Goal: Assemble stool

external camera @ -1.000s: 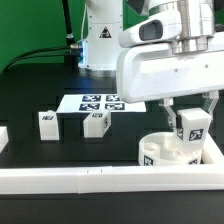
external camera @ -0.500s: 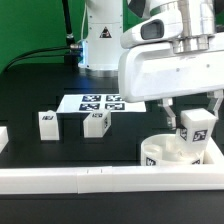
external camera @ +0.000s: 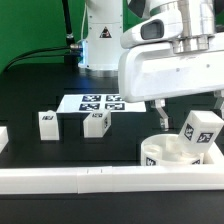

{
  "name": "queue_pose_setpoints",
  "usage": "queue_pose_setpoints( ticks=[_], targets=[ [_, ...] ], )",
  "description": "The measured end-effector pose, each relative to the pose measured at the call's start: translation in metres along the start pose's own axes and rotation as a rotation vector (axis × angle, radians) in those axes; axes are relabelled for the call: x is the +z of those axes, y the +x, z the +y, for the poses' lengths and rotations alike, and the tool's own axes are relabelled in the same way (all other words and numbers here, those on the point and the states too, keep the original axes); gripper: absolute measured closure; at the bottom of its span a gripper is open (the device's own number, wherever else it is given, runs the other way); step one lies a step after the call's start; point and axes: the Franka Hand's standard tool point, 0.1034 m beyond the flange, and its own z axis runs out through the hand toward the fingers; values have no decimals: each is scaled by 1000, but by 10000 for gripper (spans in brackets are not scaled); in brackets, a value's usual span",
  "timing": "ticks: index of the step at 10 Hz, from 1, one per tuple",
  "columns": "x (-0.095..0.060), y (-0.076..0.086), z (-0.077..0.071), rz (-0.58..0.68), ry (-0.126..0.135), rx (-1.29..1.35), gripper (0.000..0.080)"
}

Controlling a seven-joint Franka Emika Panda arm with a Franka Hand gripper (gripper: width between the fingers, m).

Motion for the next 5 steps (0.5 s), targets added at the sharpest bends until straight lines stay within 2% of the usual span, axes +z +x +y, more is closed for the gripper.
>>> queue_pose_setpoints(
  ticks=[3, 5],
  targets=[
    [-1, 1, -1, -13, 3, 1, 150],
    [-14, 17, 1, -39, 12, 22, 150]
  ],
)
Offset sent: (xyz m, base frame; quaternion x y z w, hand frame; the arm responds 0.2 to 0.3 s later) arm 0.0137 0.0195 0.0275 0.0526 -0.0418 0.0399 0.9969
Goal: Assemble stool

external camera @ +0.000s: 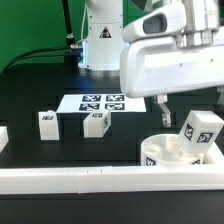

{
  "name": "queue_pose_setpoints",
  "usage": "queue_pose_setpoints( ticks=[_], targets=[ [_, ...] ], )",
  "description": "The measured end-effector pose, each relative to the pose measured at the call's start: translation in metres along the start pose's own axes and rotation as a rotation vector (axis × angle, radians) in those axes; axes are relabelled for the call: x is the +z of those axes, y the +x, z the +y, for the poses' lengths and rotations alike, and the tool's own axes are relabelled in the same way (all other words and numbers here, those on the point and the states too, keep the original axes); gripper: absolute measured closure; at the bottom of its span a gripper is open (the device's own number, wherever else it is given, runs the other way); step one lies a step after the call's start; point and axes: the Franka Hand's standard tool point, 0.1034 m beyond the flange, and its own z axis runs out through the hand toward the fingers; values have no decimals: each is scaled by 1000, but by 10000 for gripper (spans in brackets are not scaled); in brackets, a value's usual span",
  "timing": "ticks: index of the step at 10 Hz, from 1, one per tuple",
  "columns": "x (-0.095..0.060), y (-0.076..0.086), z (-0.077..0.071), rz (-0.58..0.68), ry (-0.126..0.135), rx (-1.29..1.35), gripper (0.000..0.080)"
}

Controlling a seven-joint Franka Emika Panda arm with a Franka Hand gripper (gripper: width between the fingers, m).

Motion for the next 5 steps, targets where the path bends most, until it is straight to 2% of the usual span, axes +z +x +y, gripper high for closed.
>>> queue_pose_setpoints(
  ticks=[2, 4, 5],
  targets=[
    [-2, 2, -2, -67, 8, 16, 150],
    [4, -16, -4, -198, 18, 32, 150],
    [1, -18, -5, -258, 24, 31, 150]
  ],
)
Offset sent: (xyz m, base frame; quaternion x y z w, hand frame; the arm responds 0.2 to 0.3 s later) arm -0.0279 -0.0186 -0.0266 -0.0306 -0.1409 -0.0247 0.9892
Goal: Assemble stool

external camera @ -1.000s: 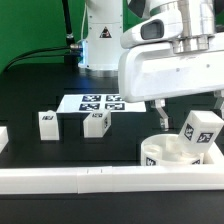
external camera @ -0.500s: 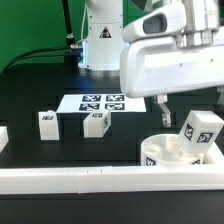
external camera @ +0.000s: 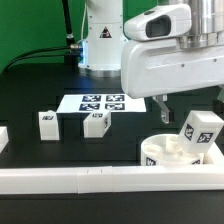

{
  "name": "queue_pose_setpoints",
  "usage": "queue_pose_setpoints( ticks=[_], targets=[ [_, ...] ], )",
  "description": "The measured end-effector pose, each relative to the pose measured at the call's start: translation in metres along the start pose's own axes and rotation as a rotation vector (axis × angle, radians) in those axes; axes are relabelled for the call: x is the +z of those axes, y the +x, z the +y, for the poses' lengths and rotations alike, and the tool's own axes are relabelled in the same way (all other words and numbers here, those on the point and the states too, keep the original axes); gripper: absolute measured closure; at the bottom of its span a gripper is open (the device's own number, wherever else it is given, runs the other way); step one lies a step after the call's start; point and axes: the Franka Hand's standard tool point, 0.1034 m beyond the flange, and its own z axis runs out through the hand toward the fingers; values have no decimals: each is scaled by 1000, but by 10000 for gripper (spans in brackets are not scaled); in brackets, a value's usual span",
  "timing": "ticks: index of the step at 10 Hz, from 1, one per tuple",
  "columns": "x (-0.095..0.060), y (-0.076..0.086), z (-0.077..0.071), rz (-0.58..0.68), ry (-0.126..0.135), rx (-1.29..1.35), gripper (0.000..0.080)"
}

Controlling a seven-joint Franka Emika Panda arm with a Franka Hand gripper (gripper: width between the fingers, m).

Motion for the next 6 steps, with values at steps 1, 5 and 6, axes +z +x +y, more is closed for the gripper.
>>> queue_pose_setpoints(
  ticks=[1, 5, 6],
  targets=[
    [0, -3, -1, -76, 7, 0, 151],
    [8, 5, -1, -115, 14, 12, 150],
    [11, 9, -1, -113, 13, 14, 150]
  ],
)
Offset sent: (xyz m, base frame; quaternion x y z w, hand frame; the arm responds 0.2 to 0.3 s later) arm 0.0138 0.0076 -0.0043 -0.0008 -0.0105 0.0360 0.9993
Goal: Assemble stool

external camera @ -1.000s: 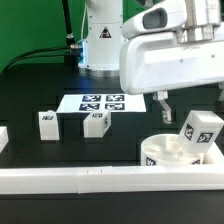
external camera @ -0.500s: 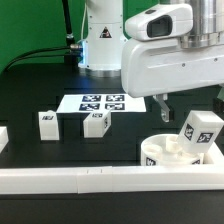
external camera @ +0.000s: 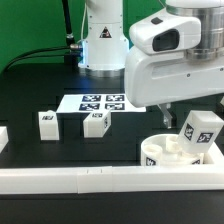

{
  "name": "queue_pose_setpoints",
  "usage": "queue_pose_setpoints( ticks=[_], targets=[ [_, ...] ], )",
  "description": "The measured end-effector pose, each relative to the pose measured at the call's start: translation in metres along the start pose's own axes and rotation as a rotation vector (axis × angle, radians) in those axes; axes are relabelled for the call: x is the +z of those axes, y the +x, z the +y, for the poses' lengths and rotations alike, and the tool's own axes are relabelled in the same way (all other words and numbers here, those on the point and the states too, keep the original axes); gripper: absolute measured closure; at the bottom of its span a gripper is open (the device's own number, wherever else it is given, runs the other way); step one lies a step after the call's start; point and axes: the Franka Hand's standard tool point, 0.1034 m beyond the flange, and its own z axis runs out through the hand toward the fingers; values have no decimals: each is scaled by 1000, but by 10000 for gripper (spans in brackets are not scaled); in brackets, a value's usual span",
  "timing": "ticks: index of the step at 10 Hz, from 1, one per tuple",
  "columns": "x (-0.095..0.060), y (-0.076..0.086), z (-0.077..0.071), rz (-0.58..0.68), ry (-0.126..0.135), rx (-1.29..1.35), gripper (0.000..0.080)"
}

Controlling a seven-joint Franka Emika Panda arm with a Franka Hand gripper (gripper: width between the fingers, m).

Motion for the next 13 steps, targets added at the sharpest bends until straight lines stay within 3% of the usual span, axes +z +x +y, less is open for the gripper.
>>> queue_pose_setpoints(
  ticks=[2, 3, 4, 5, 9, 13],
  targets=[
    [3, 2, -2, -1, 2, 15, 150],
    [4, 2, -2, -1, 2, 17, 278],
    [4, 2, -2, -2, 3, 61, 278],
    [4, 2, -2, -1, 3, 119, 452],
    [4, 2, -2, -1, 4, 401, 462],
    [5, 2, -2, 26, -11, 917, 461]
  ],
)
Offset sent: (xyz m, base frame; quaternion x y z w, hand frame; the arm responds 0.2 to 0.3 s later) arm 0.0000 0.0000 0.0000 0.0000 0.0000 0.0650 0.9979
